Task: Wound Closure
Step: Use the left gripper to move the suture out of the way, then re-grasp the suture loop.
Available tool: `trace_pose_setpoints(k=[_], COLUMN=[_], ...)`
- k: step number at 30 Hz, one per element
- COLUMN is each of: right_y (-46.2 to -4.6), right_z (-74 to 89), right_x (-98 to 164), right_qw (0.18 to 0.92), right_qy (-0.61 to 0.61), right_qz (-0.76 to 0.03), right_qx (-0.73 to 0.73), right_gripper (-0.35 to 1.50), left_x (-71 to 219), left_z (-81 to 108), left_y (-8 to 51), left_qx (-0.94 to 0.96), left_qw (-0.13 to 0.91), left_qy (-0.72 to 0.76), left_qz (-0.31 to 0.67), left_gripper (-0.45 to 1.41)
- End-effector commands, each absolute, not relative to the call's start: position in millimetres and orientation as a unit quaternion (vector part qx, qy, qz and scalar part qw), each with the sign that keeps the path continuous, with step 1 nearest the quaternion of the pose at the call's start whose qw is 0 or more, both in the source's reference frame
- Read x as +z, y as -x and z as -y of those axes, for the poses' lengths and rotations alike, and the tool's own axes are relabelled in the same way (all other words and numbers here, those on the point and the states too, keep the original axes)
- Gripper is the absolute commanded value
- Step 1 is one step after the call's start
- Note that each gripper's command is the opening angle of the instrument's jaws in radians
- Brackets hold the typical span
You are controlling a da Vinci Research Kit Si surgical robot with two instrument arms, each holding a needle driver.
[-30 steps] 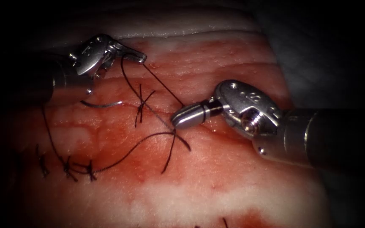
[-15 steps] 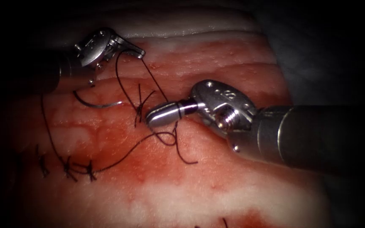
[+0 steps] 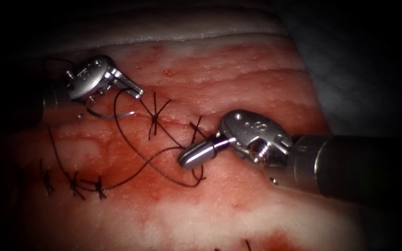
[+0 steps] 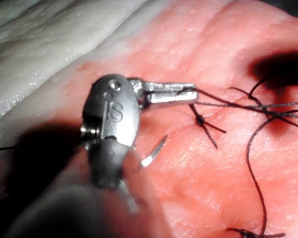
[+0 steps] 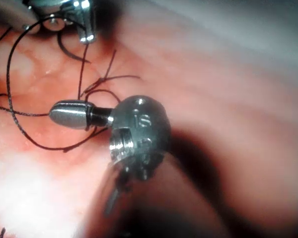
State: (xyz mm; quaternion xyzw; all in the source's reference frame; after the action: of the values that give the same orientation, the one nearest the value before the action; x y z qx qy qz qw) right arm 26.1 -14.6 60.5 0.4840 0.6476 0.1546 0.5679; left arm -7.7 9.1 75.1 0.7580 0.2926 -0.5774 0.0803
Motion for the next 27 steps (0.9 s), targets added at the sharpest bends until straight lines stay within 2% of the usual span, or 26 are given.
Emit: trace_pose_setpoints(k=[1, 3, 4, 6, 7, 9, 12, 17, 18, 19, 22, 24, 25, 26, 27], right_y=[-26.4, -25.7, -25.5, -25.6, -25.6, -25.6, -25.5, -25.6, -25.7, -25.7, -25.8, -25.9, -26.0, -26.0, -26.0], right_z=[14.1, 13.9, 13.7, 13.4, 13.4, 13.5, 14.1, 14.5, 14.4, 14.3, 14.2, 13.9, 13.8, 13.7, 13.5], right_x=[61, 61, 62, 62, 62, 62, 62, 62, 62, 62, 62, 62, 62, 62, 62], right_qw=[0.569, 0.577, 0.581, 0.581, 0.581, 0.581, 0.589, 0.592, 0.592, 0.592, 0.592, 0.591, 0.591, 0.591, 0.59], right_qy=[-0.484, -0.486, -0.484, -0.48, -0.478, -0.478, -0.473, -0.466, -0.466, -0.464, -0.462, -0.46, -0.458, -0.458, -0.458], right_qz=[-0.647, -0.642, -0.643, -0.646, -0.648, -0.648, -0.65, -0.654, -0.655, -0.656, -0.658, -0.66, -0.662, -0.662, -0.662], right_qx=[0.153, 0.136, 0.124, 0.121, 0.119, 0.118, 0.085, 0.058, 0.058, 0.058, 0.058, 0.058, 0.057, 0.058, 0.059], right_gripper=[-0.35, -0.35, -0.35, -0.35, -0.35, -0.35, -0.35, -0.35, -0.35, -0.35, -0.35, -0.35, -0.35, -0.35, -0.35], left_x=[76, 74, 74, 73, 72, 72, 69, 64, 63, 61, 58, 56, 55, 55, 55], left_z=[-9.4, -9.0, -8.9, -8.7, -8.5, -8.4, -6.3, -4.7, -4.7, -4.6, -4.6, -4.5, -4.5, -4.6, -4.8], left_y=[8.2, 7.9, 7.7, 7.7, 7.7, 7.7, 7.1, 6.2, 6.2, 6.1, 6.0, 5.6, 5.5, 5.3, 5.3], left_qx=[-0.577, -0.575, -0.575, -0.577, -0.577, -0.576, -0.572, -0.575, -0.575, -0.576, -0.578, -0.575, -0.575, -0.575, -0.576], left_qw=[0.078, 0.076, 0.081, 0.087, 0.088, 0.088, 0.081, 0.082, 0.083, 0.086, 0.093, 0.103, 0.108, 0.112, 0.117], left_qy=[-0.759, -0.763, -0.761, -0.756, -0.755, -0.756, -0.76, -0.743, -0.742, -0.737, -0.728, -0.731, -0.73, -0.73, -0.727], left_qz=[-0.29, -0.285, -0.288, -0.297, -0.298, -0.299, -0.3, -0.332, -0.335, -0.343, -0.356, -0.352, -0.352, -0.352, -0.355], left_gripper=[-0.43, -0.42, -0.32, -0.25, -0.13, -0.11, -0.2, -0.11, -0.16, -0.32, -0.33, -0.42, -0.27, 0.04, 0.22])
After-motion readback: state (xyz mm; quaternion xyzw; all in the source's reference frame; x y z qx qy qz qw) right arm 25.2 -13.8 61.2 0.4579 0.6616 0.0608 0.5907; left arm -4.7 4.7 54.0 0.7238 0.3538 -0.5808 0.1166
